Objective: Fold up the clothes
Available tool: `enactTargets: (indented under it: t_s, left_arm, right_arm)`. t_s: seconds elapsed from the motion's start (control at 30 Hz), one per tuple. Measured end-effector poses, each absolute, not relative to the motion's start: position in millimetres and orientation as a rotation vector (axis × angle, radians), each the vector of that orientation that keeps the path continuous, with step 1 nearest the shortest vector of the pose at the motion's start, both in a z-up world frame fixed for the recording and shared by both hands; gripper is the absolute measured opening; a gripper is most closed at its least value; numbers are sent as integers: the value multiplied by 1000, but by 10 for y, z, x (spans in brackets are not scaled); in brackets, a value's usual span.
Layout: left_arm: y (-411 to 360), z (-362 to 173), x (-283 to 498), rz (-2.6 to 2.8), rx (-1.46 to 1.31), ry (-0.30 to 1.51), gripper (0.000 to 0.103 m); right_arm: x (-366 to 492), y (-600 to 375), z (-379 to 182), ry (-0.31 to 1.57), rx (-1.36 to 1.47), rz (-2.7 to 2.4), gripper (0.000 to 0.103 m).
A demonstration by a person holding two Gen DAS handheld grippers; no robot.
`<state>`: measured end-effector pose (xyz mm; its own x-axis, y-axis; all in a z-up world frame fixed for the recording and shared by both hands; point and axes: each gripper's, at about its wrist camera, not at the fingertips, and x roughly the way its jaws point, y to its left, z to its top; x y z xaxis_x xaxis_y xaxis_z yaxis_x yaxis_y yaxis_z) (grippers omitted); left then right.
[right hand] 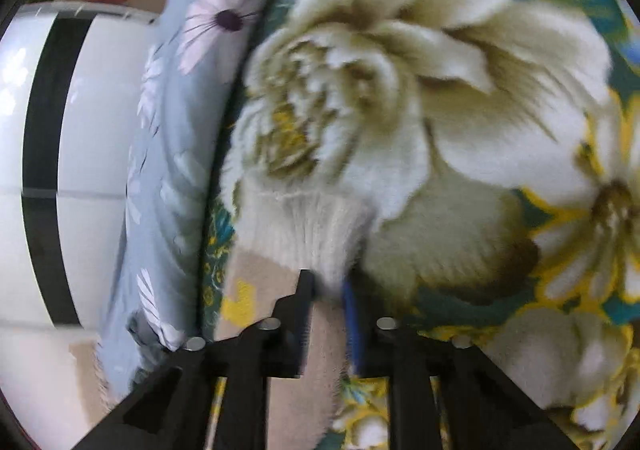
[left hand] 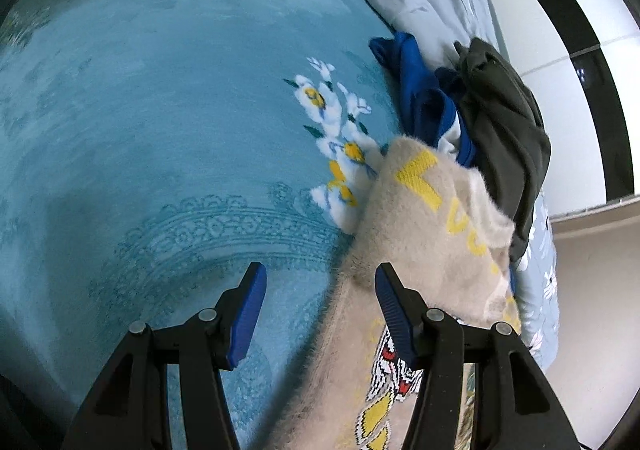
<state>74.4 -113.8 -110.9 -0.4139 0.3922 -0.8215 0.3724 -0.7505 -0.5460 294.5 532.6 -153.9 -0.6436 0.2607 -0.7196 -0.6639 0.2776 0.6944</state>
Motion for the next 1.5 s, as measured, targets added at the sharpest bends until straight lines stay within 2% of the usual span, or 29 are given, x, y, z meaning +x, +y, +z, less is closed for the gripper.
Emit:
enactTargets:
  t_s: [0.17, 0.27, 0.4, 0.57, 0.67, 0.87, 1.07, 1.27, 1.3, 1.37, 1.4, 1.43, 1.5]
  left_arm:
    - [-1210, -1088, 796, 2379, -1668, -1176, 58]
    - [-1207, -1077, 812, 2368, -1650, -1182, 58]
    - [-1204, -1053, 825, 2356, -1630, -1183, 58]
    - [-1305, -1018, 884, 2345, -1586, -1251, 58]
    - [-1367, -1008, 930, 2340, -1572, -1295, 58]
    - [-1433, -987, 1002, 2331, -1551, -1343, 58]
    - [-1456, -1013, 1010, 2310, -1550, -1363, 58]
    - [-1538, -1089, 1009, 2279, -1553, -1430, 58]
    - [-1534, -1100, 1002, 2278, -1563, -1424, 58]
    - [-1519, -1127, 986, 2272, -1583, -1412, 58]
    - [-1511, -1140, 980, 2269, -1592, -1406, 58]
    - [-1505, -1149, 976, 2268, -1596, -1402, 58]
    - [-1498, -1162, 973, 2269, -1604, -1395, 58]
  right_arm:
    - [2808, 5239, -992, 1712, -337, 1728, 10]
    - [2557, 5011, -293, 1587, -318, 2014, 10]
    - [2318, 4525, 500, 1421, -349, 2346, 10]
    - [1556, 3585, 955, 1278, -493, 2646, 10]
    - [962, 2905, 884, 1238, -695, 2770, 10]
    - [128, 1837, 224, 1203, -1100, 2802, 10]
    - [-355, 1279, -488, 914, -1428, 2621, 10]
    - [-533, 1118, -849, 763, -1581, 2540, 14]
    - [-528, 1096, -854, 738, -1593, 2535, 16]
    - [-518, 1065, -866, 747, -1628, 2548, 33]
    - [-516, 1033, -866, 766, -1647, 2569, 47]
    - [-516, 1005, -856, 771, -1661, 2591, 52]
    - [-525, 961, -828, 735, -1687, 2623, 52]
